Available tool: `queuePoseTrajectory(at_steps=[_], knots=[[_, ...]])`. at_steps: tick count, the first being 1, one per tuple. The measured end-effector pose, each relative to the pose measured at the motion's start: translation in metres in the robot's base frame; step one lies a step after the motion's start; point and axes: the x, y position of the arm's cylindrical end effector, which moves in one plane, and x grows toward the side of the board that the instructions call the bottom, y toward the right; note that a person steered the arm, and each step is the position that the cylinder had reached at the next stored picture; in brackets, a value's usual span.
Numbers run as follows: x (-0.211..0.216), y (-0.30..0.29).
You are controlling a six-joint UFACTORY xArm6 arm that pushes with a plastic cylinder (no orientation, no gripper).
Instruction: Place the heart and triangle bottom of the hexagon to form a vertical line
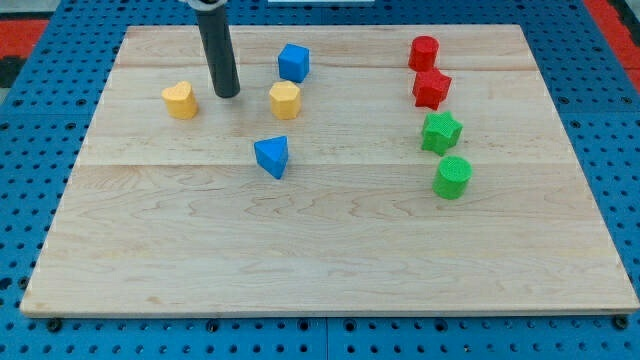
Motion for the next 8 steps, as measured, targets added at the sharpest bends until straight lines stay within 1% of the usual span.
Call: queuePoseTrajectory(at_steps=[1, 2, 4, 5, 6, 7, 8], knots=[[-0.012, -0.024], [0.006, -0.031], [0.056, -0.032], [0.029, -0.044], [0.018, -0.077], [0.028, -0.099], [0.05, -0.097]])
